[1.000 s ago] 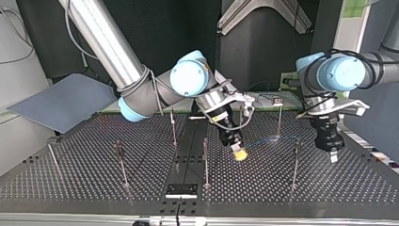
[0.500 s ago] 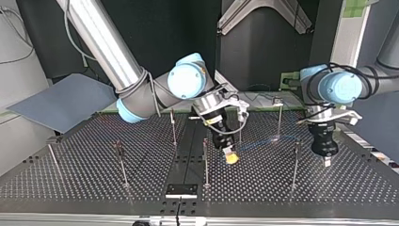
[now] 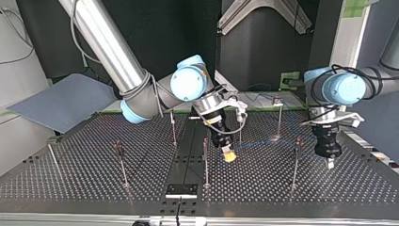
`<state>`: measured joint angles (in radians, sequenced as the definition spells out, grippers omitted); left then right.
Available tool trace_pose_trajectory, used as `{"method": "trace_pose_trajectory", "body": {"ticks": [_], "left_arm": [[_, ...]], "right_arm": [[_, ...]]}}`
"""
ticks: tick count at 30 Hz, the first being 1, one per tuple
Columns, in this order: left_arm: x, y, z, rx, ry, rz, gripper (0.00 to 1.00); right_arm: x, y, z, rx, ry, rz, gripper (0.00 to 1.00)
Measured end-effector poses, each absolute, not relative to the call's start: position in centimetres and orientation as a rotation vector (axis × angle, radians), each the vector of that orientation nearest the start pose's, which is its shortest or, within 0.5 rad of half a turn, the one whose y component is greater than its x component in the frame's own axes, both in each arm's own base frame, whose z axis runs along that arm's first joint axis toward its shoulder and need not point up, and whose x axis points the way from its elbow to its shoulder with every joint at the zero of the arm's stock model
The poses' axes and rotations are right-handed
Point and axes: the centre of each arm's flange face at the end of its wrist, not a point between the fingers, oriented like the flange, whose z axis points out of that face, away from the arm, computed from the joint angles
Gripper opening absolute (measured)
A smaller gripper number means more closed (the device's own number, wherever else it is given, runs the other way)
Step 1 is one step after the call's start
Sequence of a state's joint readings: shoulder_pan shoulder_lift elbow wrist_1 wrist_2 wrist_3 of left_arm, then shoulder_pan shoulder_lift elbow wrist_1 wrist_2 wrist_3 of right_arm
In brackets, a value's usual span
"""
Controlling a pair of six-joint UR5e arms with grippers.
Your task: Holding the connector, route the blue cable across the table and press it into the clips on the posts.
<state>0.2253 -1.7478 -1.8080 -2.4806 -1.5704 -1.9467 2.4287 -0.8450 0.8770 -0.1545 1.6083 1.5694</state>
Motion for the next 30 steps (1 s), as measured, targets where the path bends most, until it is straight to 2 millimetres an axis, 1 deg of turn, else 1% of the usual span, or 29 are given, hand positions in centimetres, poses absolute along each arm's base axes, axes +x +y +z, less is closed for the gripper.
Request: {"method": "trace_pose_trajectory", "body": {"ticks": [3,4,5,6,7,8,9,10,11,14,20,27,30], "left_arm": [[57.0,-0.5,34.9,-0.398,1.272,-0.111,0.00],[56.9,-0.4,34.9,-0.402,1.276,-0.104,0.24],[56.9,-0.4,34.8,-0.407,1.280,-0.098,0.38],[56.8,-0.4,34.7,-0.415,1.287,-0.090,0.38],[56.7,-0.4,34.6,-0.421,1.292,-0.085,0.54],[56.7,-0.4,34.5,-0.426,1.297,-0.080,0.78],[56.6,-0.4,34.4,-0.434,1.305,-0.073,0.78],[56.5,-0.5,34.4,-0.439,1.310,-0.067,0.93],[56.4,-0.5,34.3,-0.443,1.316,-0.060,1.00],[55.9,-0.7,34.3,-0.452,1.335,-0.029,1.00],[53.8,-1.0,34.5,-0.491,1.365,0.011,1.00],[50.6,-2.3,34.3,-0.517,1.418,-0.061,1.00],[49.6,-2.8,34.3,-0.517,1.428,-0.099,1.00]], "right_arm": [[67.8,-41.6,38.1,1.658,-0.651,1.872,0.00],[67.8,-41.6,38.2,1.658,-0.647,1.870,0.00],[67.9,-41.6,38.2,1.659,-0.644,1.869,0.00],[67.9,-41.5,38.2,1.660,-0.641,1.866,0.00],[67.9,-41.5,38.2,1.661,-0.638,1.863,0.00],[67.9,-41.5,38.2,1.662,-0.637,1.860,0.00],[67.9,-41.5,38.2,1.663,-0.636,1.858,0.00],[67.9,-41.4,38.2,1.665,-0.635,1.856,0.00],[67.9,-41.4,38.2,1.666,-0.635,1.855,0.00],[67.9,-41.3,38.1,1.668,-0.638,1.850,0.00],[67.7,-41.2,38.0,1.673,-0.647,1.813,0.00],[67.4,-41.2,37.8,1.677,-0.666,1.773,0.00],[67.4,-41.1,37.8,1.680,-0.669,1.765,0.00]]}}
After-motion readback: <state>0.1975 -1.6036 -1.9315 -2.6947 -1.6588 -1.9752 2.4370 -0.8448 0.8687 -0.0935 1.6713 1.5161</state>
